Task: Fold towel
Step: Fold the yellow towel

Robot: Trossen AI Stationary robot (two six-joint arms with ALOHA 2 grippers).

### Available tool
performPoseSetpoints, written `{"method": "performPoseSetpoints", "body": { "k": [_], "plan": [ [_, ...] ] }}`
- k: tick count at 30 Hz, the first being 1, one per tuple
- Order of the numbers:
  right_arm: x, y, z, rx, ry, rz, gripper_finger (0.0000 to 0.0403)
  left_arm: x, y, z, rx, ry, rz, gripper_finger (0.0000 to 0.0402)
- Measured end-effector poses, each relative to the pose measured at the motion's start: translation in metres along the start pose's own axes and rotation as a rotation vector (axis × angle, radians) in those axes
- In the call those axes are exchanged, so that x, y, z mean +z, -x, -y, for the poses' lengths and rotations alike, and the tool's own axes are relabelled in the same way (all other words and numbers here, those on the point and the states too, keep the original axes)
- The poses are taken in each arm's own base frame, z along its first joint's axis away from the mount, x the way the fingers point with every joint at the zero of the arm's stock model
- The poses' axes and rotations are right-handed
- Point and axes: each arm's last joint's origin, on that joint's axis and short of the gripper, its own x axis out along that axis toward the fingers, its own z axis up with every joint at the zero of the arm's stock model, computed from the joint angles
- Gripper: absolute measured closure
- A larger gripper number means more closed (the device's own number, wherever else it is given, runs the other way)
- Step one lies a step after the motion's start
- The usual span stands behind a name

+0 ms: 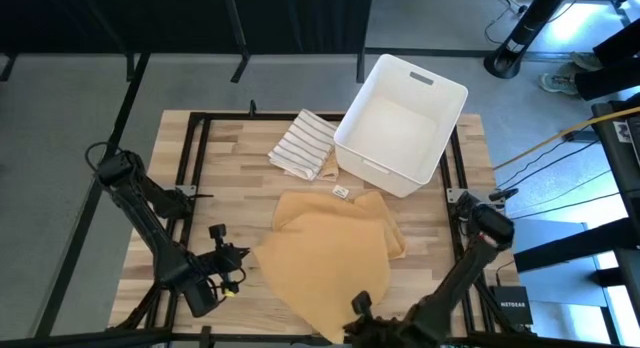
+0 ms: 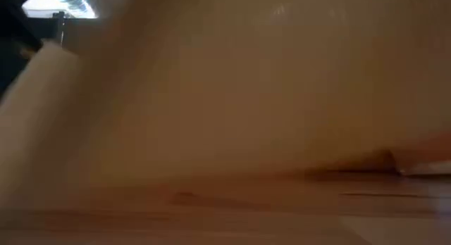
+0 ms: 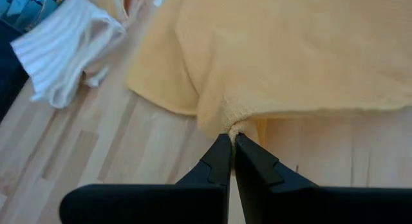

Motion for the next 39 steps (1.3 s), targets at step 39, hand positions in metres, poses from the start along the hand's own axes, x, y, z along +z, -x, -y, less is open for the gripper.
{"method": "performPoseSetpoints", "body": {
  "k": [39],
  "plan": [
    [0.067,0.263,0.291,-0.928,-0.343,0.276,0.0399,0.188,0.225,-0.238,0.036,0.152,0.782,0.0396]
  ]
}}
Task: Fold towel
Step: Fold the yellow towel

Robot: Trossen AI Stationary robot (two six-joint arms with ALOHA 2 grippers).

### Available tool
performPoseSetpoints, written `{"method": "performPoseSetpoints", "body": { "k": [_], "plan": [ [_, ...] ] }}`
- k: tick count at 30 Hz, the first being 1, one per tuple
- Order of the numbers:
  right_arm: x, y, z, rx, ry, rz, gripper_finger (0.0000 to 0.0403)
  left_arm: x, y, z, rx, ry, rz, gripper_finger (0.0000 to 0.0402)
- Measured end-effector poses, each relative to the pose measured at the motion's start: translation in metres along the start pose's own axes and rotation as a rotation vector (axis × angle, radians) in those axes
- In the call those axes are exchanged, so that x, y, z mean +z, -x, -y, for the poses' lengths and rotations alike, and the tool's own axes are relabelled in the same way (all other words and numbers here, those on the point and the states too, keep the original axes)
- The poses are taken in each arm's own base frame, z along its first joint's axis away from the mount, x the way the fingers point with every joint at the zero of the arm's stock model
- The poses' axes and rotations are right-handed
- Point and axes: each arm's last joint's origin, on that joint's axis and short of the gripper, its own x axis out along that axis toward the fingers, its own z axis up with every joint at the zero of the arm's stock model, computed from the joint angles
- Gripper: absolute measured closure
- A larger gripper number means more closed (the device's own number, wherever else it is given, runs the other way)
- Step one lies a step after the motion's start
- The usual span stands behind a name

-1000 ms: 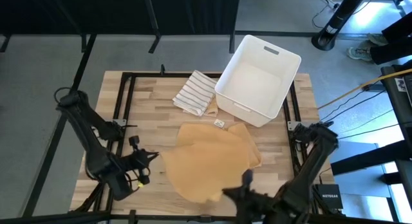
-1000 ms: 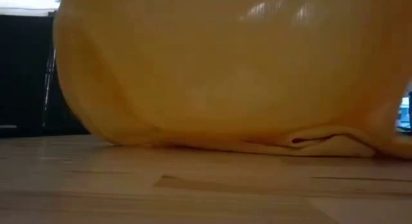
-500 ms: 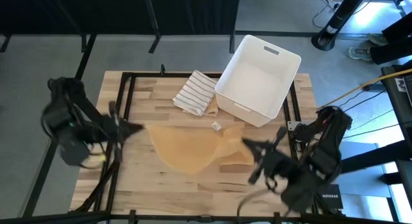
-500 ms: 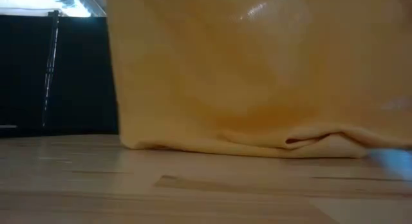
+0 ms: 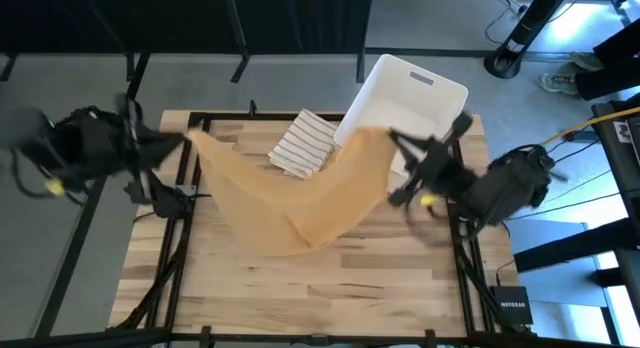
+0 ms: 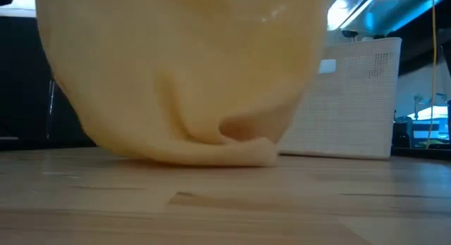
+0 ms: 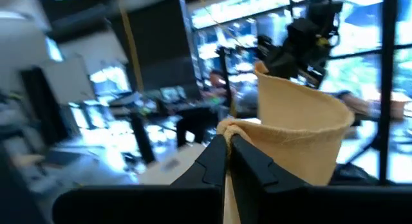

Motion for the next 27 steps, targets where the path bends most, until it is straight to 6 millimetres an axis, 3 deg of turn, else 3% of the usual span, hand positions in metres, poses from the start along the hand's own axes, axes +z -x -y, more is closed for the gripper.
{"method": "performPoseSetpoints", "body": {
  "k": [7,13,27],
  "plan": [
    [0.024,-0.016,0.045,-0.088,-0.058,0.083,0.0398,0.03,0.004,-0.032,0.103,-0.024,0.039,0.0396],
    [0.042,-0.025,0.07,-0.126,-0.065,0.248,0.0398,0.044,0.008,-0.054,0.139,-0.028,0.071,0.0396],
    [0.046,-0.06,0.107,-0.244,0.039,0.523,0.0398,0.066,0.018,-0.095,0.161,-0.175,0.293,0.0396]
  ]
}}
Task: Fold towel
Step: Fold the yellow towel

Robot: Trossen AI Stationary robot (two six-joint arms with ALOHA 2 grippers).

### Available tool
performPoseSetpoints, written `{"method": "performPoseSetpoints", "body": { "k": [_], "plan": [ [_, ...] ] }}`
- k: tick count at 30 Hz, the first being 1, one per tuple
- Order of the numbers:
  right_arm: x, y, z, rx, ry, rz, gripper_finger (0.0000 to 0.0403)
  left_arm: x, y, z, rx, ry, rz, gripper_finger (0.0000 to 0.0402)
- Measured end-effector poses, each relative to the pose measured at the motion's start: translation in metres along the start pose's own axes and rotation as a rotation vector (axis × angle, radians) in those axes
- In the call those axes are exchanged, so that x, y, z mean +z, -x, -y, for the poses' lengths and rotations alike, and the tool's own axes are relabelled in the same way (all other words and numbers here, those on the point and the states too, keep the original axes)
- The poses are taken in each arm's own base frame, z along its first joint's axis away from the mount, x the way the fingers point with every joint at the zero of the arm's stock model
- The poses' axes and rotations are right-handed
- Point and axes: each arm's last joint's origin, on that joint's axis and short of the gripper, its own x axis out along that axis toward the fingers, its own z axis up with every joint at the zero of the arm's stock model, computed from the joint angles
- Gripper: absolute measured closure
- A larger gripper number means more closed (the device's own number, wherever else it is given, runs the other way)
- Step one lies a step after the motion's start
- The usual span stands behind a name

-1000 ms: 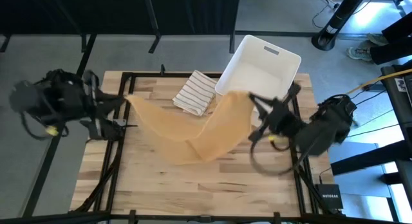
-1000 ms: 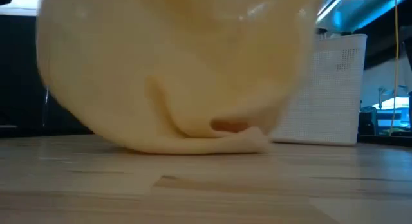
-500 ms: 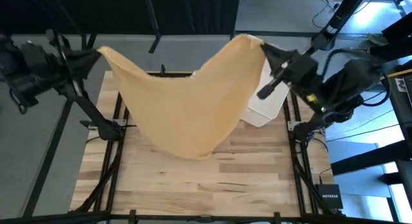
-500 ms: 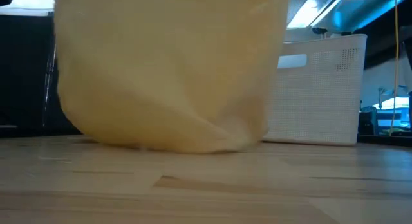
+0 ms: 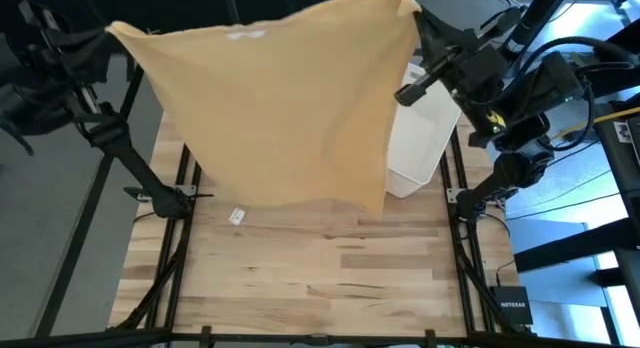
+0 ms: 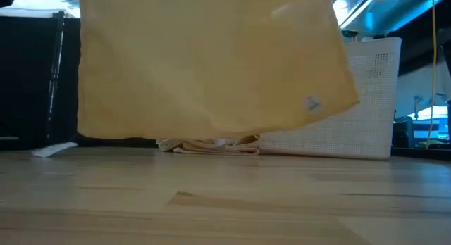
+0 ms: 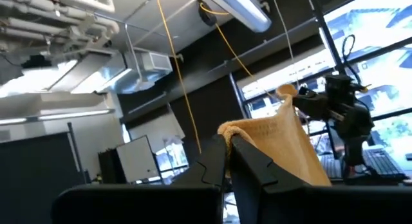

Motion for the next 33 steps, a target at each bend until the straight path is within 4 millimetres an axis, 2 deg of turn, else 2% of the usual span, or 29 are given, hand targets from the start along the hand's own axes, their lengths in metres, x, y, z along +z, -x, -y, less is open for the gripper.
{"method": "performPoseSetpoints", "body": {
  "k": [3,5,9,14,18,22,27,33],
  "plan": [
    [0.0,0.0,-0.003,0.045,0.034,0.046,0.0398,0.0,0.0,-0.002,-0.006,0.008,0.004,0.0396],
    [0.003,0.005,-0.01,0.11,0.057,0.055,0.0398,0.0,0.001,0.004,-0.044,0.019,0.001,0.0396],
    [0.012,0.028,-0.031,0.279,0.115,0.004,0.0398,-0.004,0.004,0.034,-0.194,0.027,-0.022,0.0396],
    [0.028,0.072,-0.06,0.502,0.043,-0.07,0.0398,-0.01,0.013,0.087,-0.372,0.085,-0.096,0.0396],
    [0.036,0.114,-0.088,0.674,-0.069,-0.135,0.0398,-0.011,0.027,0.141,-0.48,0.123,-0.168,0.0396],
    [0.037,0.157,-0.116,0.799,-0.15,-0.203,0.0398,-0.012,0.05,0.2,-0.576,0.132,-0.236,0.0396],
    [0.026,0.209,-0.155,0.917,-0.249,-0.306,0.0398,-0.026,0.084,0.263,-0.574,0.102,-0.338,0.0396],
    [-0.007,0.273,-0.199,0.996,-0.359,-0.48,0.0398,-0.06,0.135,0.323,-0.588,0.086,-0.478,0.0396]
  ]
}}
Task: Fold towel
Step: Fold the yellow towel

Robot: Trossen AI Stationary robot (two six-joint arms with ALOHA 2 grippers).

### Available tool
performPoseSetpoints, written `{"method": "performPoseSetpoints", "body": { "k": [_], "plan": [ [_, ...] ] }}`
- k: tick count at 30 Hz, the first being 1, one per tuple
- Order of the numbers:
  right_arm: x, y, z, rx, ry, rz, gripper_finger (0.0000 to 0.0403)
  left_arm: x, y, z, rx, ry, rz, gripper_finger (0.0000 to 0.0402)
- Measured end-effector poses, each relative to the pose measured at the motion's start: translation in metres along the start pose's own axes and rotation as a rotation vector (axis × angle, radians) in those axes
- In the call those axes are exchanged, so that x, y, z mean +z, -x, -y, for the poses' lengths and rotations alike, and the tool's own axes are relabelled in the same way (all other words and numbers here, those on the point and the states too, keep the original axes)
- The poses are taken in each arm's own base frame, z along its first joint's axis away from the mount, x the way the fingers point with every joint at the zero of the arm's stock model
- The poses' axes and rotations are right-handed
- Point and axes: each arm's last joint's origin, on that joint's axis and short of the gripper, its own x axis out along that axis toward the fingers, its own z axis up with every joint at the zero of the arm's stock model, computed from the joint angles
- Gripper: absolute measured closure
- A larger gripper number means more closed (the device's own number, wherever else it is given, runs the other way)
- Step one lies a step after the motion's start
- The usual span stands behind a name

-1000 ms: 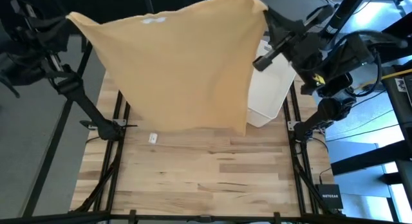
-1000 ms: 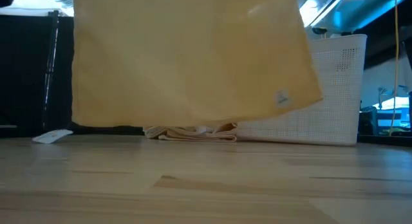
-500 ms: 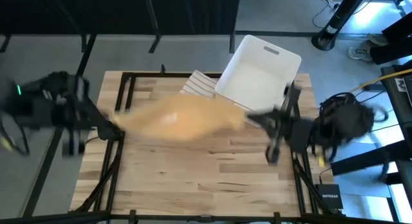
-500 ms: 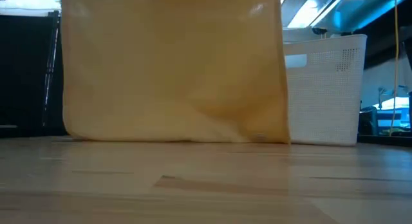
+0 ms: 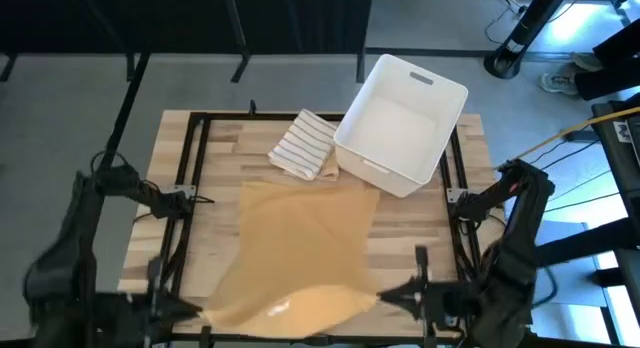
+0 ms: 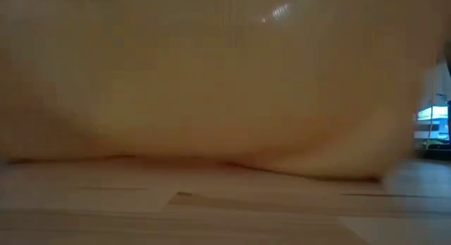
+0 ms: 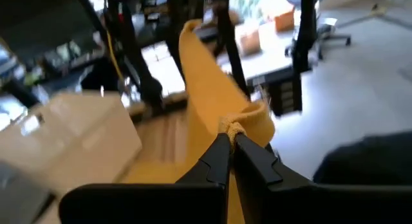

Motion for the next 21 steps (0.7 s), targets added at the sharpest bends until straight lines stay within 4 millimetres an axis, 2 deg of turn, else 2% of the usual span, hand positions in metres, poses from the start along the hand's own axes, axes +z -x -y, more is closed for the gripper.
{"method": "performPoseSetpoints", "body": {
  "k": [6,11,16,21],
  "plan": [
    [-0.059,-0.011,-0.034,0.112,-0.162,-0.08,0.0398,-0.05,-0.012,0.055,0.027,0.072,-0.133,0.0396],
    [-0.076,-0.007,-0.049,0.21,-0.315,-0.107,0.0398,-0.071,-0.018,0.084,0.004,0.186,-0.226,0.0396],
    [-0.092,-0.01,-0.052,0.16,-0.297,-0.133,0.0398,-0.085,-0.022,0.088,0.036,0.197,-0.313,0.0396],
    [-0.115,-0.029,-0.047,0.077,-0.268,-0.177,0.0398,-0.109,-0.031,0.082,0.156,0.164,-0.332,0.0396]
  ]
}}
